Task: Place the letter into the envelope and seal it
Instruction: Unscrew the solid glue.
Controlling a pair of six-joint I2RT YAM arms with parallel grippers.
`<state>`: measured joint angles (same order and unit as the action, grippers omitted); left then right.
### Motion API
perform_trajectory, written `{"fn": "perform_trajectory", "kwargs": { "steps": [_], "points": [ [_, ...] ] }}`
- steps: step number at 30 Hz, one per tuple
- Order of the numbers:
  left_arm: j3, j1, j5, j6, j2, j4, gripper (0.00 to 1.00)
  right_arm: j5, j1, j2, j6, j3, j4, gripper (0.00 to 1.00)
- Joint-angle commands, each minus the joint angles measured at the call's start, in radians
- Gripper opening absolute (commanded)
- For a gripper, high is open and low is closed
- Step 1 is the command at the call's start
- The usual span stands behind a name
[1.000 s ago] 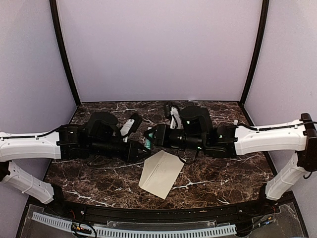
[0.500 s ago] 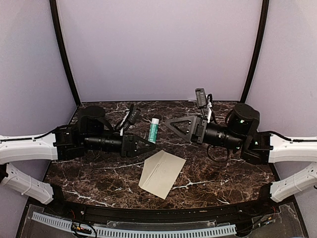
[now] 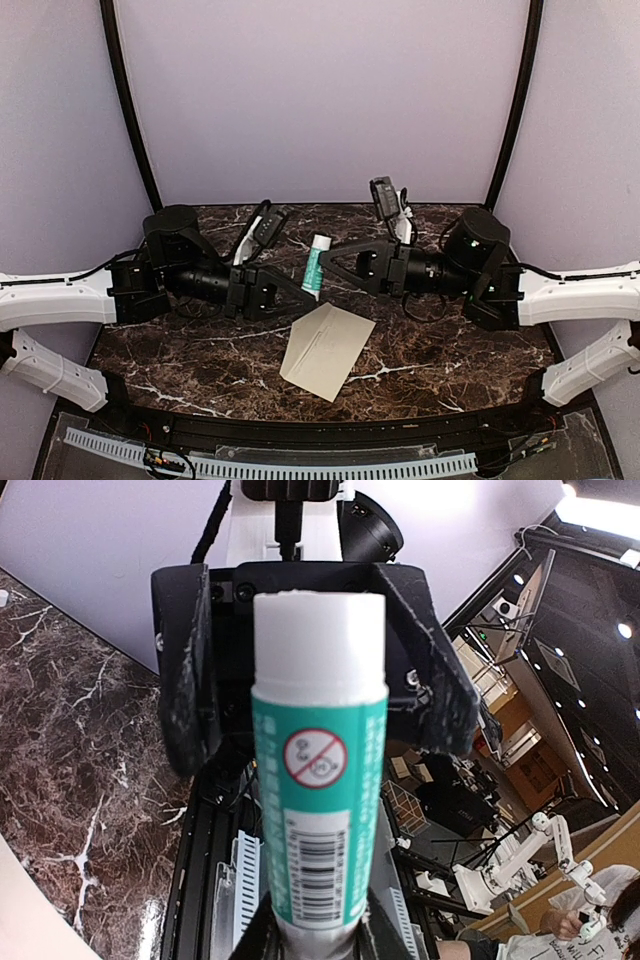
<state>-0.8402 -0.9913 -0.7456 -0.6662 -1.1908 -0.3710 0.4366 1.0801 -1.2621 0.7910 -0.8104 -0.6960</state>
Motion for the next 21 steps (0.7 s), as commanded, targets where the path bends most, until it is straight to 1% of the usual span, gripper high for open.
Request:
{"fn": "perform_trajectory", "kwargs": {
  "steps": [1, 4, 6, 11, 13, 15, 16, 17, 21],
  "points": [
    [-0.008, -0.004, -0.047, -0.007, 0.010, -0.059, 0.00, 0.061, 0.010, -0.030, 0.009, -0.056, -0.084, 0.51],
    [-0.009, -0.007, -0.052, -0.008, -0.005, -0.072, 0.00, 0.060, 0.012, -0.044, 0.015, -0.069, -0.083, 0.49],
    [-0.010, -0.006, -0.046, -0.009, -0.012, -0.075, 0.00, 0.049, 0.012, -0.052, 0.017, -0.069, -0.082, 0.46],
    [-0.014, -0.007, -0.025, -0.004, -0.025, -0.082, 0.00, 0.017, 0.012, -0.058, 0.025, -0.053, -0.081, 0.24],
    [-0.015, -0.006, 0.014, 0.010, -0.022, -0.061, 0.00, -0.008, 0.012, -0.054, 0.020, -0.052, -0.058, 0.15],
    [-0.022, -0.006, 0.111, 0.036, -0.010, 0.006, 0.00, -0.034, 0.012, -0.047, 0.006, -0.052, -0.030, 0.09],
    [-0.031, -0.006, 0.183, 0.045, -0.008, 0.032, 0.00, -0.047, 0.012, -0.045, -0.001, -0.051, -0.017, 0.07],
    [-0.036, -0.006, 0.211, 0.063, -0.009, 0.076, 0.00, -0.061, 0.013, -0.041, -0.008, -0.052, 0.000, 0.05],
    [-0.067, -0.006, 0.319, 0.082, -0.033, 0.162, 0.00, -0.154, 0.021, -0.042, -0.043, -0.086, 0.147, 0.03]
  ]
}}
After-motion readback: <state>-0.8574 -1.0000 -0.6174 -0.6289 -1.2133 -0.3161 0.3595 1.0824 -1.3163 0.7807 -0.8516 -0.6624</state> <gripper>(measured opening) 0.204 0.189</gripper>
